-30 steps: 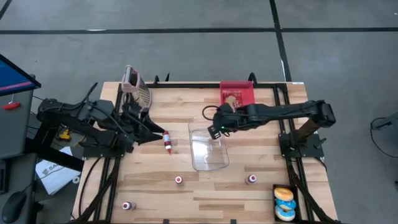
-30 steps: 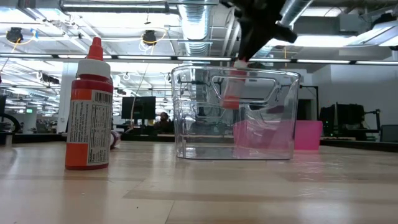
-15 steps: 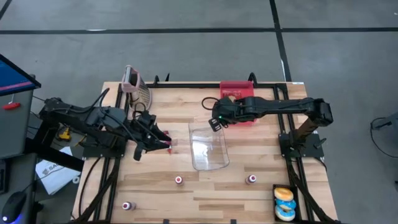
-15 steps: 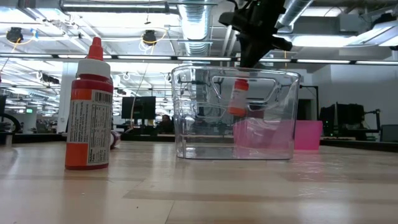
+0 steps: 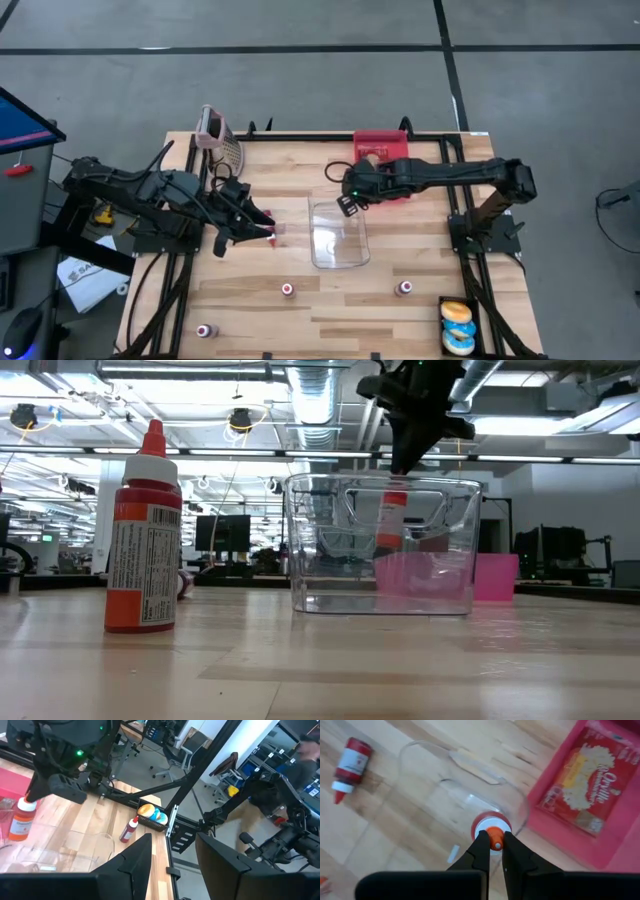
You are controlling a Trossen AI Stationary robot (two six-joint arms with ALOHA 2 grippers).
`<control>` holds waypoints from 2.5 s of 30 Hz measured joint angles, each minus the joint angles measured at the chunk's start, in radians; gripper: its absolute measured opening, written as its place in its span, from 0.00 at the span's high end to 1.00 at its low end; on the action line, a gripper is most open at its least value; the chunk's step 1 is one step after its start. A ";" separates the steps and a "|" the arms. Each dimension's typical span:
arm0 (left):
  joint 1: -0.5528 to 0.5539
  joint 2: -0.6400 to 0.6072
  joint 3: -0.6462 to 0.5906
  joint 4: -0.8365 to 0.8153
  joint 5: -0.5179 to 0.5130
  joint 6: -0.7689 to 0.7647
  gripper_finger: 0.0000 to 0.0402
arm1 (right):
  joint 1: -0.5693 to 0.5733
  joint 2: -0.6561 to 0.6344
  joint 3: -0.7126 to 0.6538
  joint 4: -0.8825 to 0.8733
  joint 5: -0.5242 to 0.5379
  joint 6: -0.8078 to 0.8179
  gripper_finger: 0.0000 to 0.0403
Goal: Pick & Place Food Item
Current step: Put the right orange food coloring bottle into the transparent bin, then put the right red food coloring bottle into the transparent bin
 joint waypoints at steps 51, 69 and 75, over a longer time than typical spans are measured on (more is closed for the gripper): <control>0.000 0.000 0.000 0.030 -0.002 0.001 0.63 | -0.064 0.153 -0.001 0.096 -0.121 -0.196 0.81; 0.000 0.000 0.000 -0.006 0.000 0.036 0.63 | 0.075 -0.137 0.000 -0.031 -0.273 -0.037 0.79; 0.007 0.000 0.000 -0.002 -0.007 0.089 0.63 | 0.358 -0.229 0.000 -0.206 -0.391 0.192 0.77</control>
